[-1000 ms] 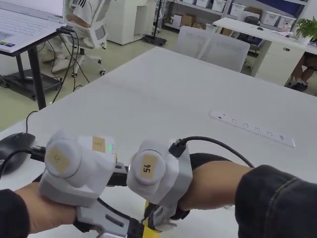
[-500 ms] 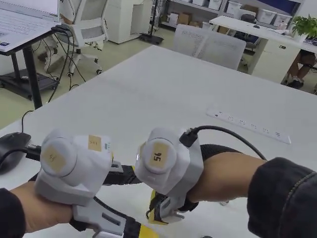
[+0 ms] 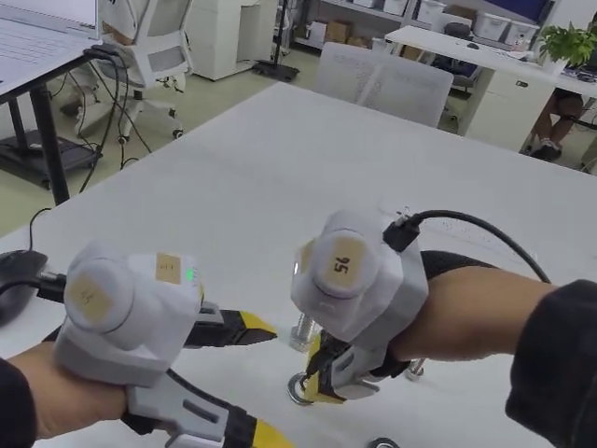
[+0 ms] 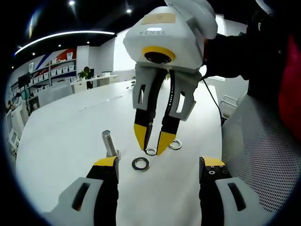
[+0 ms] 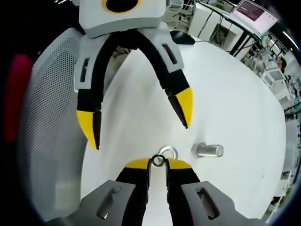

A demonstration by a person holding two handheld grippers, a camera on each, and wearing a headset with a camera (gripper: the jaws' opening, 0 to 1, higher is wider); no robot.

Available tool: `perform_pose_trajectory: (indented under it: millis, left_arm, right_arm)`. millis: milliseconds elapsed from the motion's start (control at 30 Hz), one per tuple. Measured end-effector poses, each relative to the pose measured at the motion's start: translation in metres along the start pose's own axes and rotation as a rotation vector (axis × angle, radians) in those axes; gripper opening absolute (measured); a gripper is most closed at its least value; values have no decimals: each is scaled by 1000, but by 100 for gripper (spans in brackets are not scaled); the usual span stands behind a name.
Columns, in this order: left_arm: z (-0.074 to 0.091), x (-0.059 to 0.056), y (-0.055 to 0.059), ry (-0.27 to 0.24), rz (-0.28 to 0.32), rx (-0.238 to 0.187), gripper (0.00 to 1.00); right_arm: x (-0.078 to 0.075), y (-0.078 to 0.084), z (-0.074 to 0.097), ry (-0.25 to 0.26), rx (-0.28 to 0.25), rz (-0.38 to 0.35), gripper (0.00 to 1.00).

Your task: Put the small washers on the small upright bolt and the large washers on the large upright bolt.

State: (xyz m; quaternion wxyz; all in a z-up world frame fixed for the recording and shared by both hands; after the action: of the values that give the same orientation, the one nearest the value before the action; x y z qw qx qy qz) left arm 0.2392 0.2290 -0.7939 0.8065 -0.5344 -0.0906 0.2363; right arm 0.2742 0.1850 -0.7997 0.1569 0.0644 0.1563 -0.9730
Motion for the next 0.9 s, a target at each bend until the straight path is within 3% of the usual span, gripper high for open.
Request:
perform_pose_trajectory:
  millis: [900]
  left_arm:
    - [-2, -1, 1, 11, -1, 15, 69]
  right_arm:
    - [-29, 52, 47, 110, 32, -101, 14]
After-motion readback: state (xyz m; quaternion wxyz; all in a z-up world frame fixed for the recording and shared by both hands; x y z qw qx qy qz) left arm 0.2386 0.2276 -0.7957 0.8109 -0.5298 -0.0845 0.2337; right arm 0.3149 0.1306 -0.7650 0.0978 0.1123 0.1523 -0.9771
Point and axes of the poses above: the centre of the closed fingertips' face, and the gripper's own axes: z roughly backward along the fingers, x roughly to its left, y roughly out of its underside, the point moved 3 cm from there along z, roughly backward along the fingers, and after that the axes turned 6 degrees about y, right-handed, at the moved point
